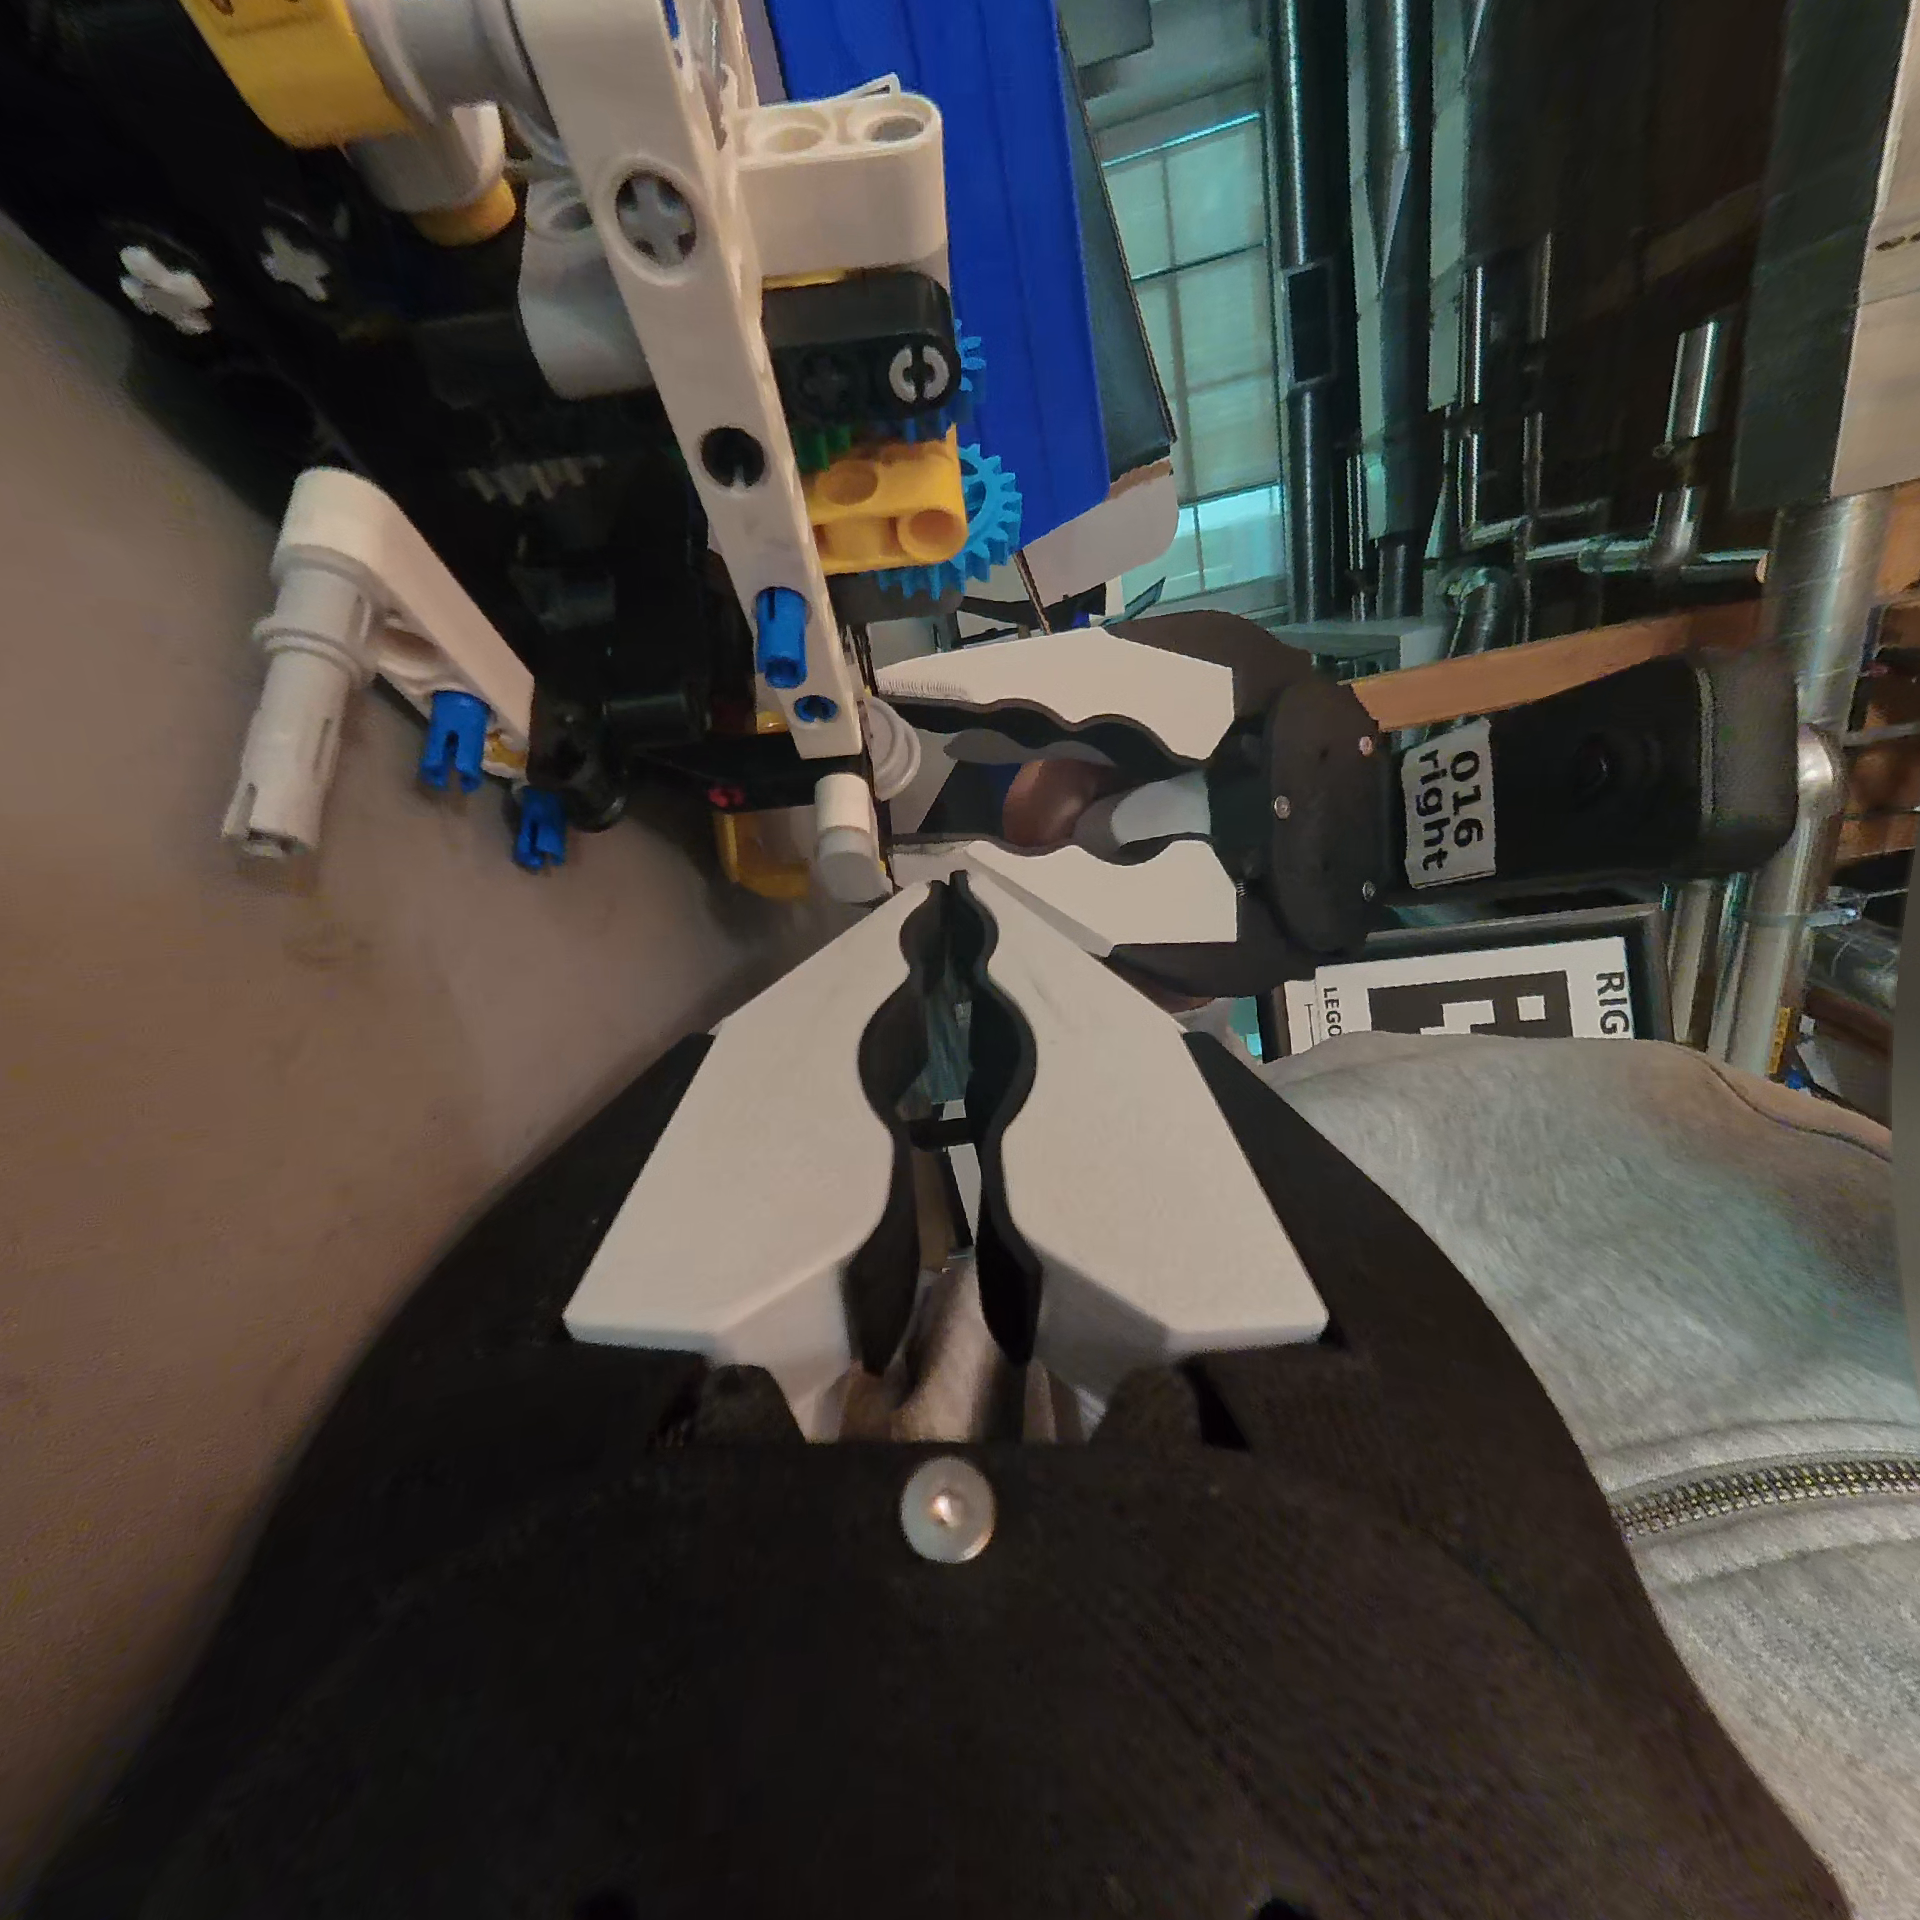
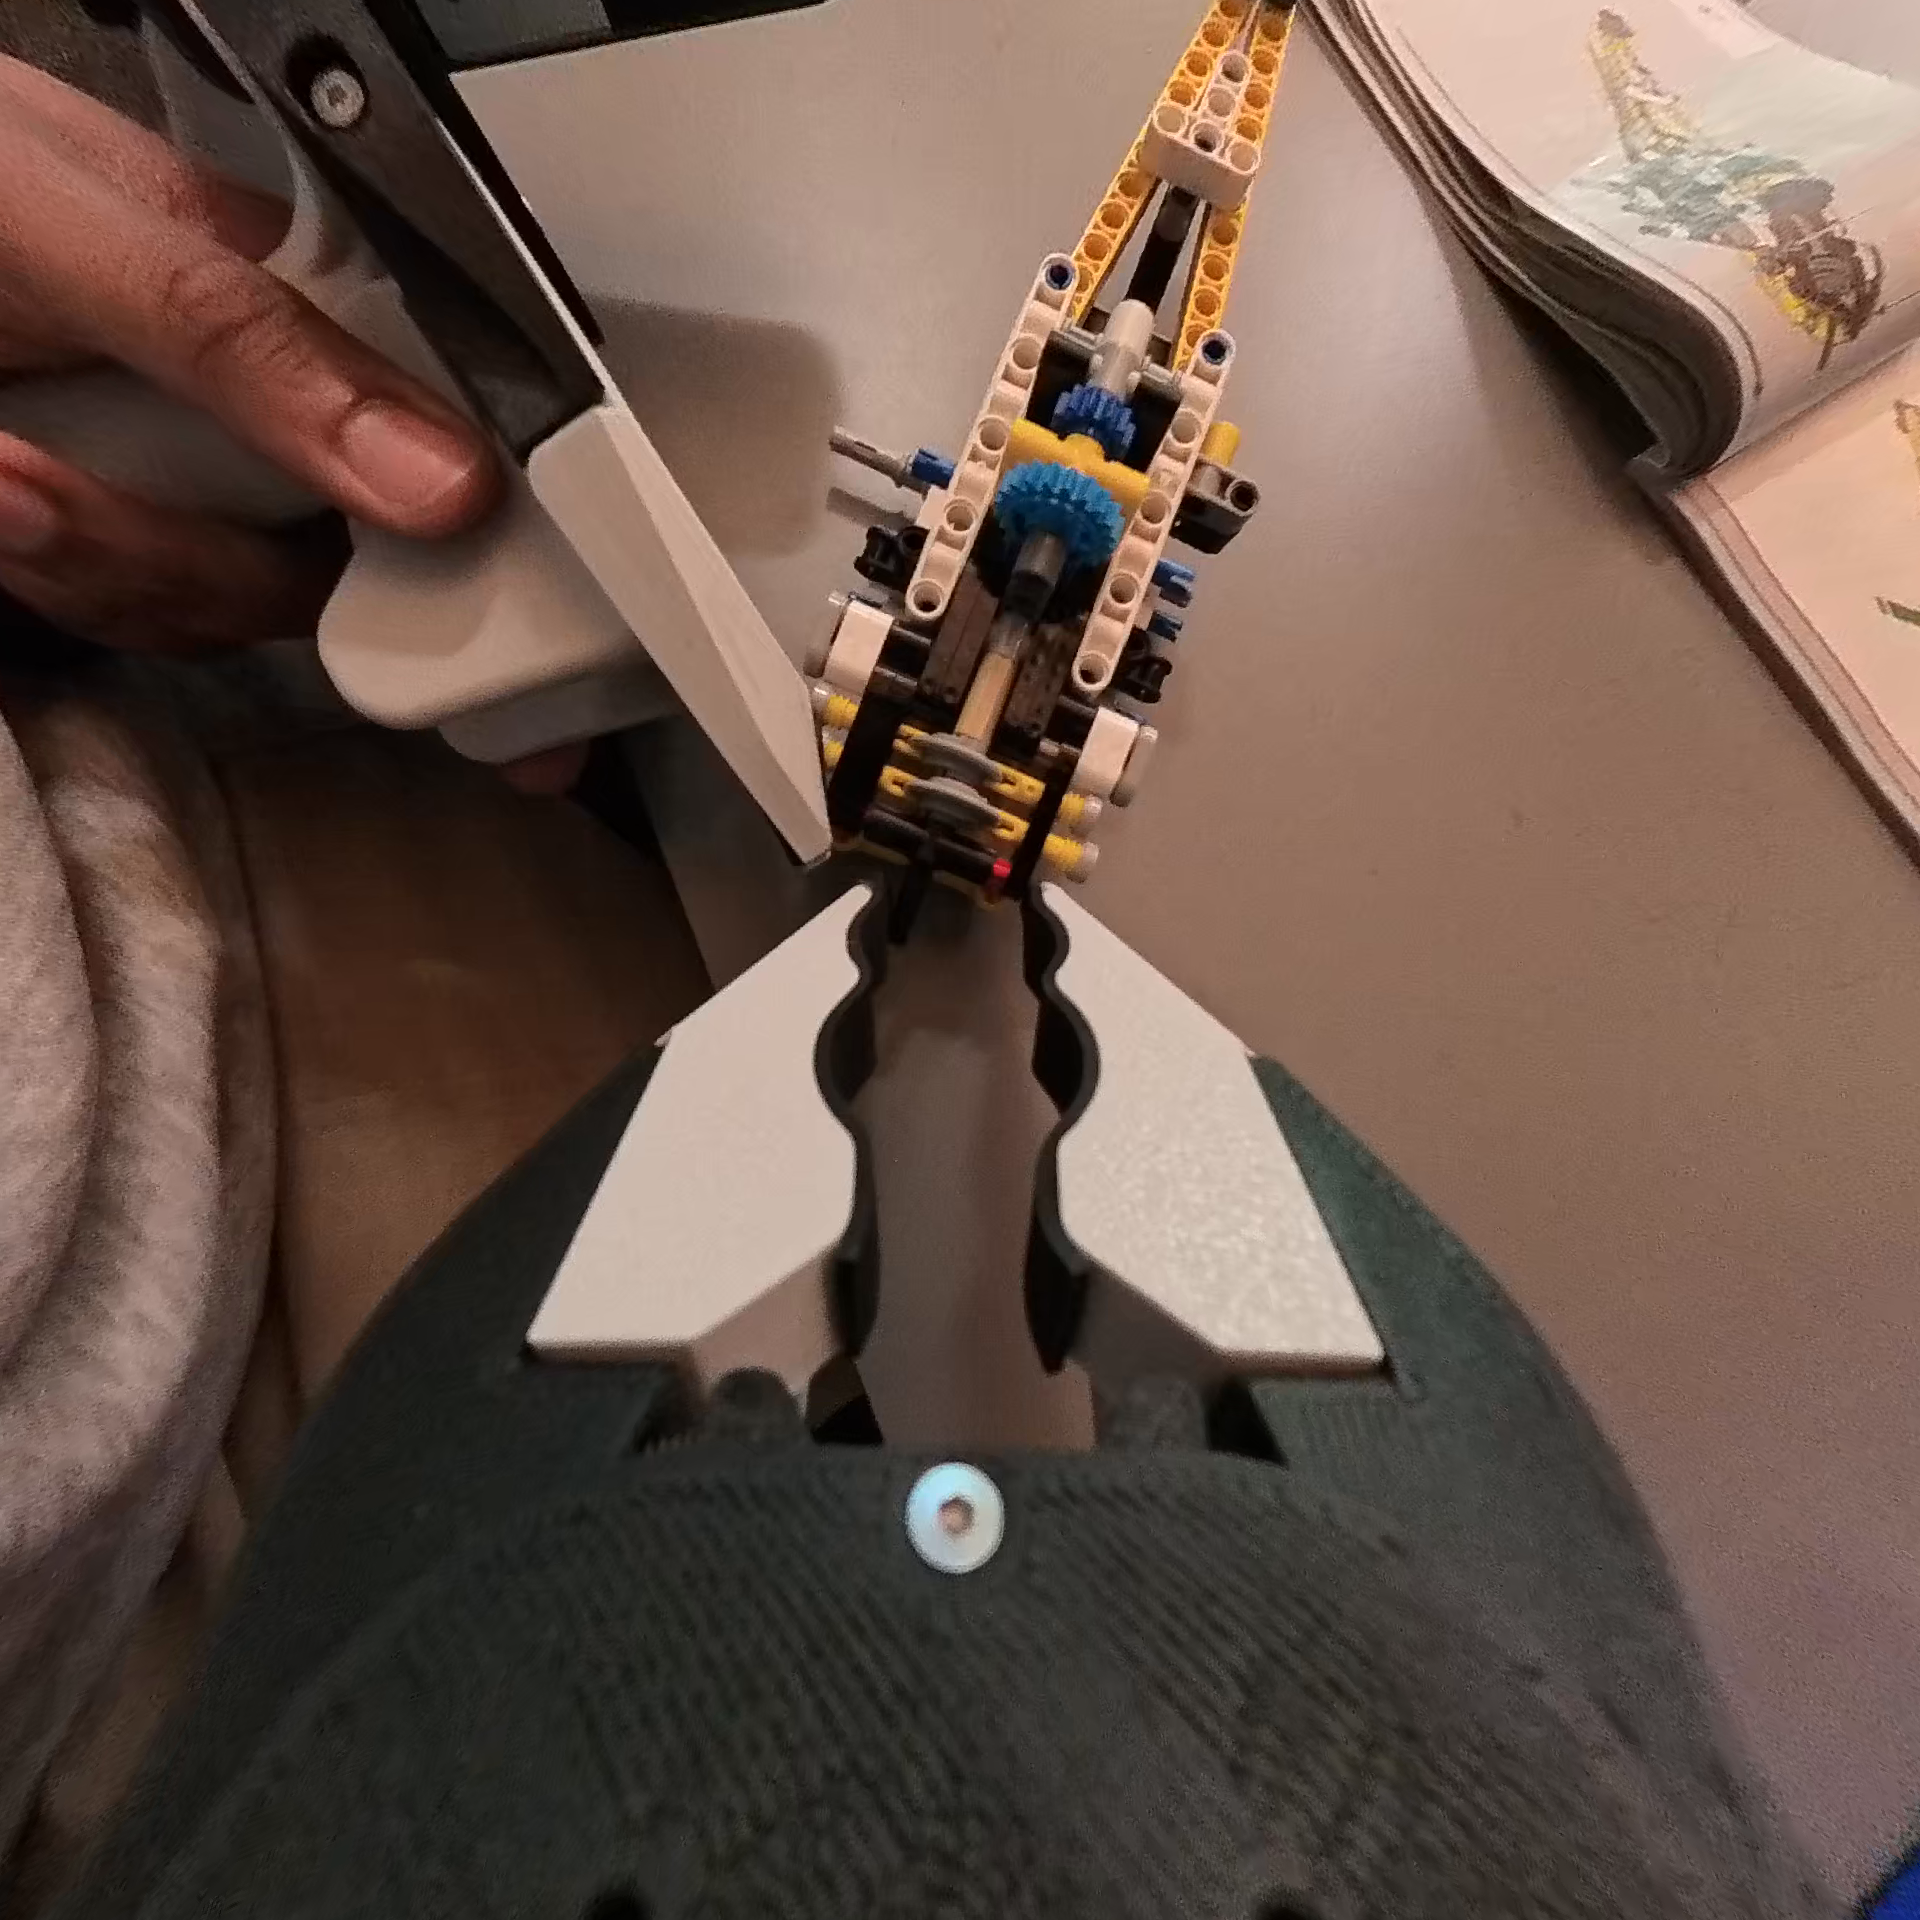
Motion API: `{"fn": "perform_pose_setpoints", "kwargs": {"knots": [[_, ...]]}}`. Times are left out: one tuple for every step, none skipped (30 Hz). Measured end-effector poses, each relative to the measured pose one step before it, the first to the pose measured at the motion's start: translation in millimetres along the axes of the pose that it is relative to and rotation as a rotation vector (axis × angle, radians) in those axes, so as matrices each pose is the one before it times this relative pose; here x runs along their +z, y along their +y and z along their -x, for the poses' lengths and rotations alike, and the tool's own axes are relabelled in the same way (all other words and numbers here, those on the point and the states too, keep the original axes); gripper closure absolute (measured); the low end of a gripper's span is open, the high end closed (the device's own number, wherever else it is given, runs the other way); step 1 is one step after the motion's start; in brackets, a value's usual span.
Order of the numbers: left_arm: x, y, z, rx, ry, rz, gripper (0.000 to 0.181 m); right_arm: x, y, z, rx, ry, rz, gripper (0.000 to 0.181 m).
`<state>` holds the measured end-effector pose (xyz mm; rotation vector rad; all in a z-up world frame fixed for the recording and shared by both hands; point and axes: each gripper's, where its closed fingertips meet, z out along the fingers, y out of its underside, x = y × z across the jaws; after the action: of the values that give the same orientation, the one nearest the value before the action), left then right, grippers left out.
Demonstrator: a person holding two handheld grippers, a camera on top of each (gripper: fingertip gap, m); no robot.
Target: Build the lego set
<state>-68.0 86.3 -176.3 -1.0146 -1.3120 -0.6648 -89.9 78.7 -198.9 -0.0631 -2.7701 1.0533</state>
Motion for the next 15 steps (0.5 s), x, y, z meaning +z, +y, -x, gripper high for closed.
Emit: {"fn": "perform_pose_setpoints", "kwargs": {"knots": [[-0.05, 0.12, -0.02, 0.0003, 0.0009, 0.0001, 0.181, 0.00, 0.03, 0.12, 0.0015, -0.0010, -0.0024, 0.157], [-0.06, -0.09, -0.03, -0.0003, 0.0002, -0.0003, 0.181, 0.04, -0.06, 0.02, -0.0008, 0.0009, -0.0020, 0.157], [0.05, -0.07, -0.08, -0.0005, 0.0010, -0.0007, 0.181, -0.08, -0.02, 0.02, -0.0016, 0.0017, -0.0027, 0.158], [-0.06, -0.10, -0.10, 0.0000, 0.0009, -0.0004, 0.181, 0.11, -0.06, 0.01, 0.0009, 0.0010, -0.0035, 0.158], [0.00, -0.01, 0.08, 0.0008, -0.0001, 0.0000, 0.181, -0.08, -0.11, 0.04, 0.0037, -0.0002, -0.0040, 0.158], [-0.03, 0.05, -0.02, 0.0005, 0.0003, 0.0004, 0.181, -0.09, 0.09, 0.03, 0.0036, -0.0010, -0.0036, 0.158], [0.01, 0.19, -0.04, 0.0002, 0.0002, 0.0011, 0.181, -0.07, 0.03, -0.08, 0.0043, -0.0011, -0.0025, 0.158], [0.07, 0.11, -0.12, -0.0010, 0.0009, 0.0003, 0.181, -0.06, -0.06, -0.02, 0.0043, -0.0008, -0.0010, 0.159], [0.05, 0.34, 0.07, 0.0005, -0.0005, 0.0018, 0.181, 0.03, 0.19, 0.02, 0.0017, 0.0001, 0.0009, 0.159], [0.17, 0.33, 0.00, 0.0003, -0.0002, 0.0014, 0.181, -0.05, 0.16, -0.20, 0.0001, 0.0016, 0.0016, 0.159], [0.07, 0.08, -0.16, -0.0006, 0.0009, 0.0009, 0.181, -0.03, 0.00, -0.10, 0.0006, 0.0019, 0.0021, 0.160], [0.12, 0.24, 0.05, -0.0002, 0.0002, 0.0016, 0.181, -0.03, 0.06, -0.19, 0.0007, 0.0012, 0.0025, 0.160], [0.07, 0.29, 0.00, 0.0002, -0.0001, 0.0015, 0.181, 0.05, 0.05, -0.18, 0.0011, 0.0013, 0.0014, 0.160], [-0.07, -0.07, -0.09, -0.0005, 0.0005, -0.0002, 0.181, 0.08, -0.22, -0.12, 0.0019, 0.0012, 0.0000, 0.160], [-0.08, -0.03, -0.05, -0.0009, 0.0007, -0.0001, 0.181, -0.03, 0.09, -0.07, 0.0009, 0.0003, 0.0006, 0.160]]}}
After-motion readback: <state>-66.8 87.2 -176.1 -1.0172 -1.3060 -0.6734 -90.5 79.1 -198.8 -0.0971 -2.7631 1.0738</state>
